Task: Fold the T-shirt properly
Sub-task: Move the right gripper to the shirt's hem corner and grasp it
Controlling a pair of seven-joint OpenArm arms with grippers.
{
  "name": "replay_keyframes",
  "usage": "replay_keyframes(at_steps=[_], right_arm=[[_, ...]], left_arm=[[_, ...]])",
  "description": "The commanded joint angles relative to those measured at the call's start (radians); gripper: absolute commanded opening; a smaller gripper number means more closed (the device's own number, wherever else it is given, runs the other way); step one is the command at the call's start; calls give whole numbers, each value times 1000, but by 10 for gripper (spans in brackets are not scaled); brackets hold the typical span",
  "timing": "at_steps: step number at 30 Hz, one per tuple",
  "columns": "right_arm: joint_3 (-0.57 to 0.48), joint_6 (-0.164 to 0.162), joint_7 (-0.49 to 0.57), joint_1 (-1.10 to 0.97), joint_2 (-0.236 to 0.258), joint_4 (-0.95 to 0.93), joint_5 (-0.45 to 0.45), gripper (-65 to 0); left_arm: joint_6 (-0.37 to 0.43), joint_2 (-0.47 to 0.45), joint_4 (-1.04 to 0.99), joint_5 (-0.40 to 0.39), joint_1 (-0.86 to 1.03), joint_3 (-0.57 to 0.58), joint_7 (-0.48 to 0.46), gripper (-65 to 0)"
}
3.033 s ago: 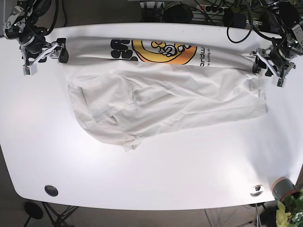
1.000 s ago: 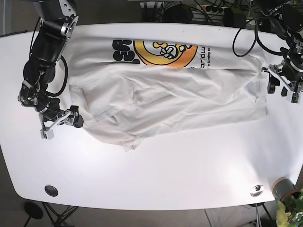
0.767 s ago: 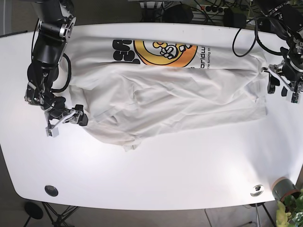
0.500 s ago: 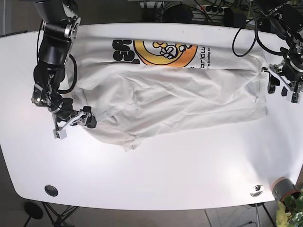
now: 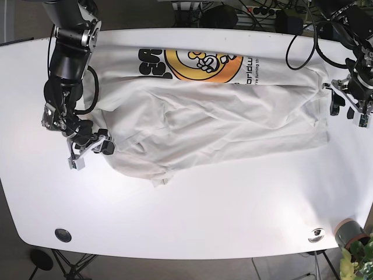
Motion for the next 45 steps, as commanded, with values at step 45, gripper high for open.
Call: replay_keyframes(at_steps=[45], right_arm=[[4, 2, 16, 16, 12, 15, 21, -628]], left_arm=[[-1, -43, -789, 371, -531, 63, -195, -235]])
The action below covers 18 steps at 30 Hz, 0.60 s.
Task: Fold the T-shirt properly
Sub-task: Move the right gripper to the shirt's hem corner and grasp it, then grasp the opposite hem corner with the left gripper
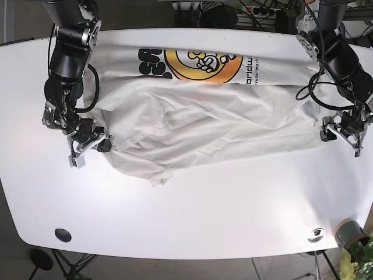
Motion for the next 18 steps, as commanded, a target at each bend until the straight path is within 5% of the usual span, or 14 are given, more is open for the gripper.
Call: replay_keyframes(at_steps=[1, 10, 18], right_arm=[[4, 5, 18, 25, 12, 15, 20, -628], [5, 5, 18, 26, 12, 15, 20, -628], [5, 5, 18, 26, 12, 15, 20, -628]], left_arm=[[-1, -6, 13, -24, -22, 2, -12, -235], [-1, -5, -47, -26, -22, 0, -15, -235], [-1, -34, -160, -29, -17, 4, -107, -235]])
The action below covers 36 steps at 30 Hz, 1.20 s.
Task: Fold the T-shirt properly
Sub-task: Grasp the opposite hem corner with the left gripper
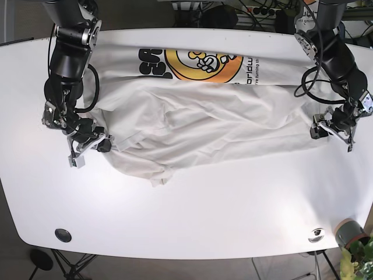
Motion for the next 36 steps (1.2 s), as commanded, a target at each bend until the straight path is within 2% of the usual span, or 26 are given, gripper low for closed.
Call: replay_keyframes(at_steps=[1, 10, 13, 19, 24, 36], right_arm=[[2, 5, 18, 26, 12, 16, 19, -628], [1, 5, 18, 25, 12, 16, 19, -628], [1, 5, 18, 25, 12, 16, 19, -628], [2, 5, 18, 25, 12, 16, 19, -628], [2, 5, 18, 25, 12, 16, 19, -628], [4, 5, 18, 25, 12, 16, 20, -628]], left_arm=[[-1, -33, -15, -2, -17, -1, 6, -235], [-1, -18, -58, -13, -25, 1, 7, -235], [-1, -4, -59, -54, -24, 24, 9, -235], [-1, -8, -59, -169, -17, 188, 23, -235], [-1, -33, -59, -229, -16, 214, 49, -239], [-1, -60, -58, -235, -11, 214, 52, -242]])
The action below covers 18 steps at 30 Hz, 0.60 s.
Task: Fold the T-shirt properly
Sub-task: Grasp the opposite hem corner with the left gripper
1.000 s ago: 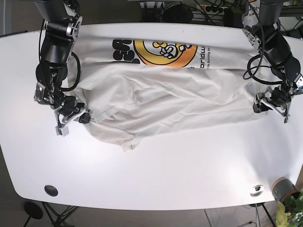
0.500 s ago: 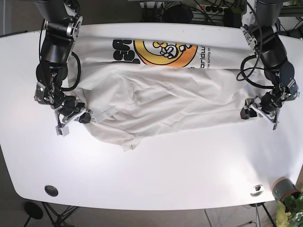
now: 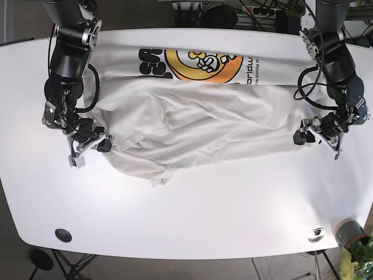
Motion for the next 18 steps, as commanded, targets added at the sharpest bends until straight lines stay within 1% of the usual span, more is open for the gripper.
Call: replay_keyframes(at_steps=[1, 7, 18], right_arm=[[4, 5, 18, 25, 14, 16, 19, -628], [4, 5, 18, 25, 14, 16, 19, -628], [4, 5, 18, 23, 14, 15, 19, -628]], left_arm=[[10, -25, 12, 22, 3, -1, 26, -242], [10, -43, 33, 22, 50, -1, 23, -242], [10, -43, 32, 23, 49, 3, 16, -242]])
